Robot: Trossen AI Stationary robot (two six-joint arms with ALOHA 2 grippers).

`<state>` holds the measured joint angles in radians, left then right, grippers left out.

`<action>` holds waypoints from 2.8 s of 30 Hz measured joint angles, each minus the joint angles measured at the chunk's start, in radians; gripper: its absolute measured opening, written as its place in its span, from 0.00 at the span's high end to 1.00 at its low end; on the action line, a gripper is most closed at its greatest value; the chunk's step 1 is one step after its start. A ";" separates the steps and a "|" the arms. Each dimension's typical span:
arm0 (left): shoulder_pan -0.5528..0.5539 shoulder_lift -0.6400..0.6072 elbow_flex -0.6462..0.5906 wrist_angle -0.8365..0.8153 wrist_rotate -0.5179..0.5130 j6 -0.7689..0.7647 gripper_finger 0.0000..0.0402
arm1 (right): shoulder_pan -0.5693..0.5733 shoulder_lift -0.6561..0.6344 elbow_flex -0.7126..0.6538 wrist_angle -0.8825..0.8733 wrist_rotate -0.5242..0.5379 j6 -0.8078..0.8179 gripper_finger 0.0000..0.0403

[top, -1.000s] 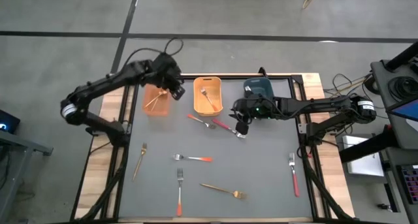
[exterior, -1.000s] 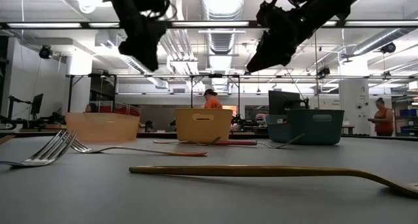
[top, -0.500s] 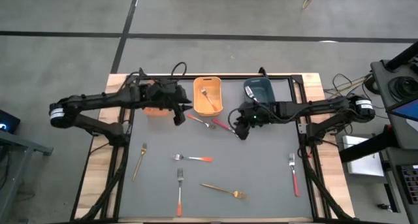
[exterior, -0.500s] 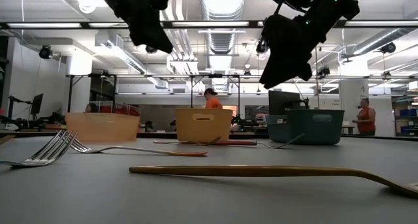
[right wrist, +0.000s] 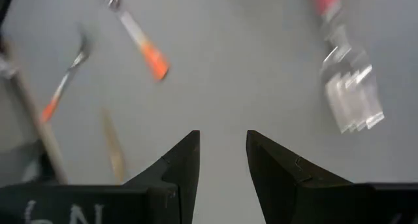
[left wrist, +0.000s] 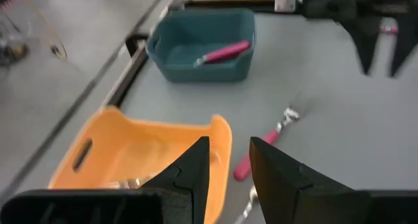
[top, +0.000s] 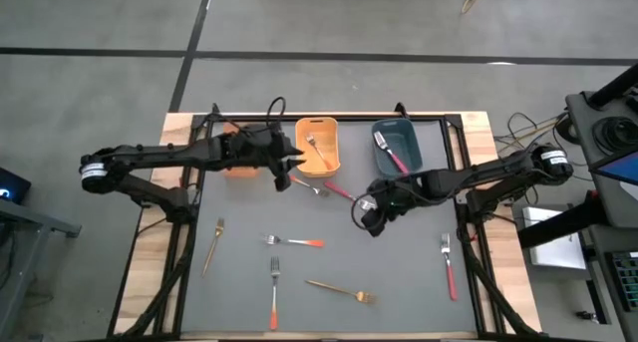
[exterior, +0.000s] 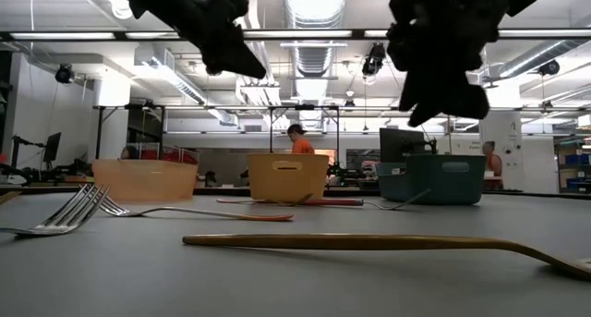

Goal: Sort silverware by color (type)
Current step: Put the red fork into the blue bin

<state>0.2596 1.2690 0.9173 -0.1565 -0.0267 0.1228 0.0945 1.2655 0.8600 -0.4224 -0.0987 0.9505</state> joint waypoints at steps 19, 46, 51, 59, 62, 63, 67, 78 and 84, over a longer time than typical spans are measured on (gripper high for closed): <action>0.000 0.000 0.004 0.059 0.000 0.078 0.77 | 0.212 0.000 -0.026 -0.515 -0.236 0.437 0.72; 0.000 0.000 0.005 0.101 0.000 0.105 0.77 | 0.455 0.000 -0.239 -0.488 -0.338 0.836 0.67; 0.000 0.000 0.005 0.104 0.000 0.105 0.77 | 0.460 0.000 -0.273 -0.418 -0.336 0.856 0.62; 0.000 0.000 0.005 0.104 0.000 0.105 0.77 | 0.483 -0.002 -0.331 -0.309 -0.350 0.858 0.62; 0.000 -0.001 0.005 0.104 0.000 0.111 0.77 | 0.484 -0.001 -0.336 -0.262 -0.346 0.818 0.62; 0.000 0.000 0.005 0.105 0.000 0.112 0.77 | 0.484 -0.001 -0.334 -0.252 -0.337 0.811 0.62; 0.000 -0.001 0.005 0.115 0.000 0.112 0.77 | 0.484 -0.001 -0.325 -0.241 -0.303 0.811 0.63; 0.000 -0.001 0.005 0.121 0.000 0.123 0.77 | 0.484 -0.001 -0.324 -0.237 -0.251 0.822 0.82; 0.000 -0.001 0.005 0.121 0.000 0.123 0.77 | 0.484 -0.001 -0.324 -0.237 -0.241 0.821 0.95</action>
<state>0.2596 1.2682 0.9222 -0.0357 -0.0269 0.2459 0.5781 1.2644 0.5358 -0.6590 -0.3392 1.7713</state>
